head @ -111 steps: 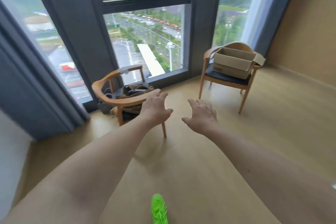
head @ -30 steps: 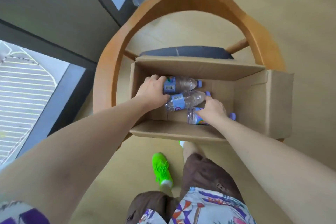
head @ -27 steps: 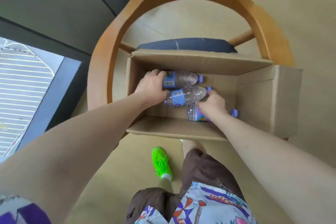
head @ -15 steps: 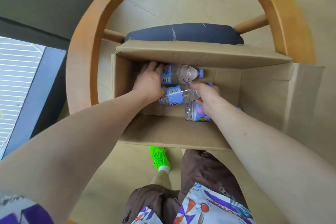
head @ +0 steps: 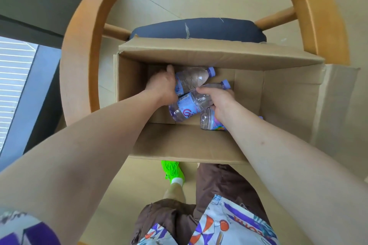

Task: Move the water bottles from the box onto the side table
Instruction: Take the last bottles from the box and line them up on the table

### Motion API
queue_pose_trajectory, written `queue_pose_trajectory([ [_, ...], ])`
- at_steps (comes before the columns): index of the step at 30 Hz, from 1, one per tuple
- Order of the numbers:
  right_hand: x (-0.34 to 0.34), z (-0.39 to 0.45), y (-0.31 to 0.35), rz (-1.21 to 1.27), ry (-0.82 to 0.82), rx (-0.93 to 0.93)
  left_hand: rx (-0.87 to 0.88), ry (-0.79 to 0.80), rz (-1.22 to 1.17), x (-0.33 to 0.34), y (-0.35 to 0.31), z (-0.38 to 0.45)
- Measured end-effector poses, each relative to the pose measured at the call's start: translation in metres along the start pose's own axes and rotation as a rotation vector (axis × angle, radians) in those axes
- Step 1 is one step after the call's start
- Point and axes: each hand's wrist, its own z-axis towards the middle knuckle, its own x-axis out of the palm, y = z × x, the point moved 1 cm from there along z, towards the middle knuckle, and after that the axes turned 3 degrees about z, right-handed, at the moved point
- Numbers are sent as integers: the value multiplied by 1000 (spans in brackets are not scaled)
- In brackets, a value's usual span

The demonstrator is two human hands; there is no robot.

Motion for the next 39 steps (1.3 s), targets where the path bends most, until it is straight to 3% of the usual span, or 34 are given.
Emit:
queue_pose_trajectory([
  [3,-1,-4,-3,-70,26,-57,-20,141,28,-6,1,-6],
  [6,1,-9,-8,-200,-11,-179,-83,224,-95,-11,8,-20],
  [9,3,-24,-9,-351,-52,-277,-113,204,-149,-19,10,-41],
  [17,-9,-101,-5,-363,-80,-509,-106,94,-343,-56,7,-116],
  [32,-46,-348,-39,-300,-32,-1052,106,-453,-926,-145,28,-372],
  [39,-34,-443,-54,-371,185,-1294,96,-782,-1113,-172,44,-483],
])
